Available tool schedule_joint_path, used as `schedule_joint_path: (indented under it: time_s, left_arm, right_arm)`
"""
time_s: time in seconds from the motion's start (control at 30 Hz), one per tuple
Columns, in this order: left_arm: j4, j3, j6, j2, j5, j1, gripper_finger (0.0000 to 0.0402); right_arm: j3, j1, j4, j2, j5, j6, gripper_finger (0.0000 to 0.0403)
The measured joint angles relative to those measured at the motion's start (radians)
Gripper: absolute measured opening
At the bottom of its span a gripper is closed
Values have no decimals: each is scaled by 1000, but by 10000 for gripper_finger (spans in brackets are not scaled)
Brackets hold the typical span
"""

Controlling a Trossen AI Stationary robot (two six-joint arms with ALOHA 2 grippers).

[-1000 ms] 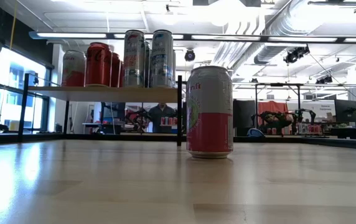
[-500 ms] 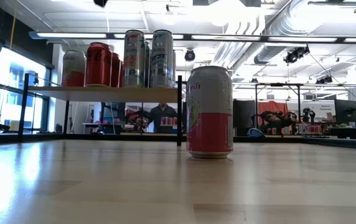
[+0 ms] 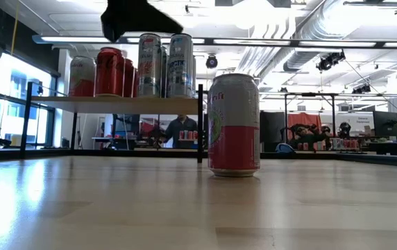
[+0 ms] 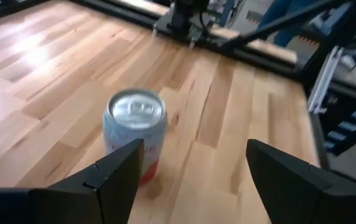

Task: Place canned beverage on shelf
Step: Put the pink soda can on the shelf aligned with the other pink soda cans

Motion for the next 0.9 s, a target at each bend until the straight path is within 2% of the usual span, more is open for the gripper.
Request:
schedule_joint_path:
  time_s: [0.17, 0.47, 0.63, 0.73, 0.8, 0.9]
  left_arm:
    - [-11, -8, -1, 73, -5, -7, 273]
    - [108, -44, 44, 99, -52, -7, 276]
    - [300, -108, 1, 133, -65, 11, 305]
    - [450, -117, 50, 190, -145, 16, 330]
    - [525, -131, 64, 210, -136, 24, 340]
    - [545, -165, 24, 209, -84, 36, 345]
  right_arm:
    - [-60, 0, 1, 0, 56, 27, 360]
    - [-126, -59, 1, 0, 48, 98, 360]
    - [-126, -101, 9, 0, 48, 108, 360]
    - [-126, -120, 10, 0, 41, 126, 360]
    - [-126, -131, 17, 0, 8, 141, 360]
    - [-126, -137, 19, 0, -39, 161, 360]
